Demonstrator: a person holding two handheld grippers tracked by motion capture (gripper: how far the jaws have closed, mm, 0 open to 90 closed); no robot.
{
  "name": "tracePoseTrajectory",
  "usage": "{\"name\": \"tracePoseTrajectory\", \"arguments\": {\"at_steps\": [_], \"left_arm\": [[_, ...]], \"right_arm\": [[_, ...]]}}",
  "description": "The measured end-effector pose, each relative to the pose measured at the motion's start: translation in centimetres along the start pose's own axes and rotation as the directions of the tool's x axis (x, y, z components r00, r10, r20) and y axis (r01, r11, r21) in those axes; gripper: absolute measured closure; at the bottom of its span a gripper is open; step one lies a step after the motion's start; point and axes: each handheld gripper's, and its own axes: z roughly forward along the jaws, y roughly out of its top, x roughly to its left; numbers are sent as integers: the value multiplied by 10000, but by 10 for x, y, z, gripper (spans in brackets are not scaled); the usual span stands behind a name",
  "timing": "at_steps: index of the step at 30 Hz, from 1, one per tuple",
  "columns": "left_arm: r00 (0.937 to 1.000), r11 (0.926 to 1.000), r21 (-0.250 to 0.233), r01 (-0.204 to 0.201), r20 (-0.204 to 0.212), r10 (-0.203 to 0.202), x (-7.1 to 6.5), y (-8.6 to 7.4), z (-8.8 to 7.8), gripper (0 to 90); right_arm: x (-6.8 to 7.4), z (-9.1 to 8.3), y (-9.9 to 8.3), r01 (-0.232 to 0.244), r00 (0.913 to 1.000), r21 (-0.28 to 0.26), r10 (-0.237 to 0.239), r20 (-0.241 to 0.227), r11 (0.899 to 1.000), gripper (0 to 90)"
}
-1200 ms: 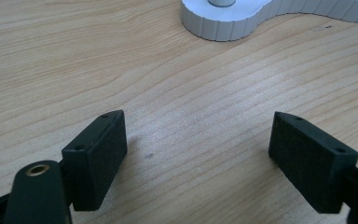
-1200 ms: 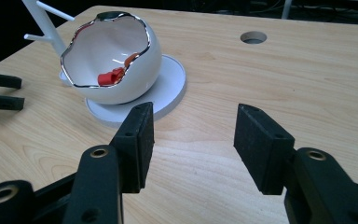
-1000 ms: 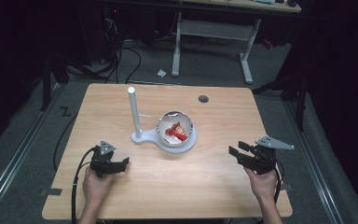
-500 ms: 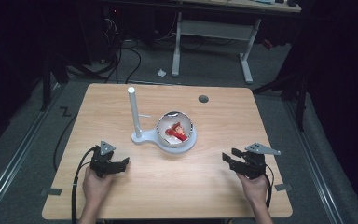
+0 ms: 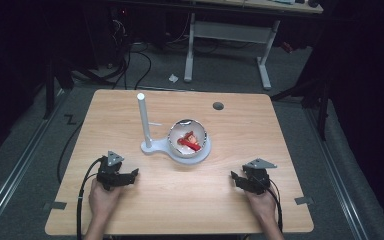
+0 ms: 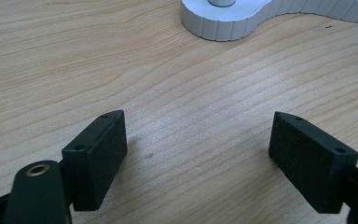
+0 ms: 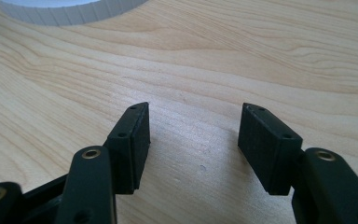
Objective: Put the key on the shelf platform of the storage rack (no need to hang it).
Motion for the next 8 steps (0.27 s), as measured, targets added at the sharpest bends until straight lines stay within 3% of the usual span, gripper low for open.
{"name": "tracePoseTrajectory", "arguments": {"at_steps": [8], "left_arm": [[10000, 10000, 0, 1, -5, -1, 0, 0, 0, 196]], "right_arm": [[1, 0, 0, 101, 9999, 42, -101, 9, 9999, 418]]}}
